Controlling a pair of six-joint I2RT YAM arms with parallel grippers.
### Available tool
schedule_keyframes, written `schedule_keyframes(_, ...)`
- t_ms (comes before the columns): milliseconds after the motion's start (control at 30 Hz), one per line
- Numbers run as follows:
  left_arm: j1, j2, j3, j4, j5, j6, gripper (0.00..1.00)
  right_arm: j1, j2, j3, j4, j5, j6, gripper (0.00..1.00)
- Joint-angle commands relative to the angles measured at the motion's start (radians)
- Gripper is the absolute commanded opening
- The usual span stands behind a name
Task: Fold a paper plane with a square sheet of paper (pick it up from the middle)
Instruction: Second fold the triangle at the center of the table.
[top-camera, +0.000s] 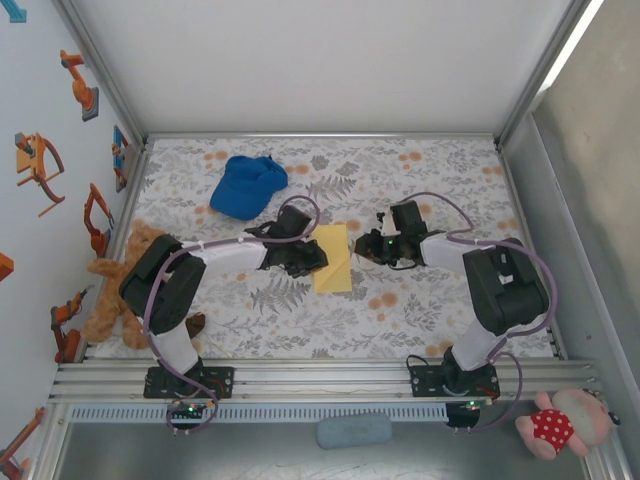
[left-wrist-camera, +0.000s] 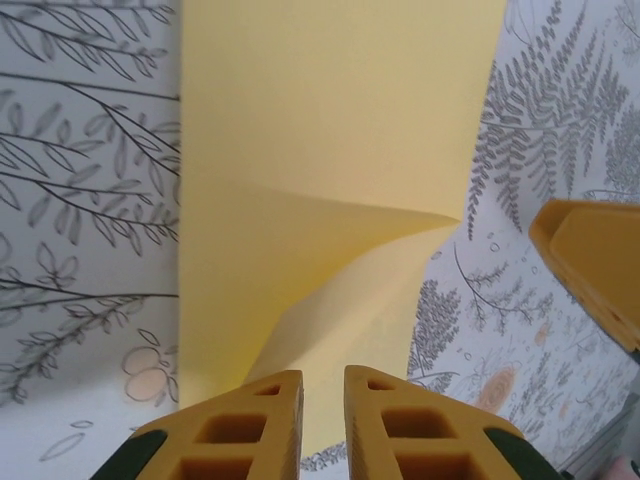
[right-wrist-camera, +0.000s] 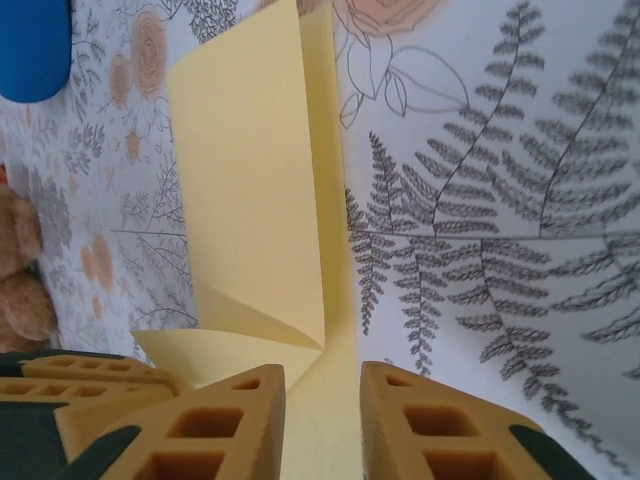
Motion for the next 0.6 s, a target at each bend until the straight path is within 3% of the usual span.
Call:
schedule_keyframes(0,0.02,0.029,0.002,0.002,-0.01,0.008,0.21,0.036,-0.014,-0.021,0.055,-0.016,0.065,0.33)
schedule_keyframes(167,0.038,0.03,-0.029,0.043,-0.015,-0.006,0.25,0.08,0.022,-0.045,0.138,-0.018,0.151,0.4)
schedule_keyframes(400,0.049,0.044,-0.075,0.098,0.002,-0.038,0.27,0.109,0.071,-0.046,0.191,-0.01,0.226,0.4)
schedule_keyframes(567,0.049,0.045,-0.087,0.114,0.006,-0.048,0.27,0.119,0.104,-0.036,0.219,-0.034,0.241,0.34)
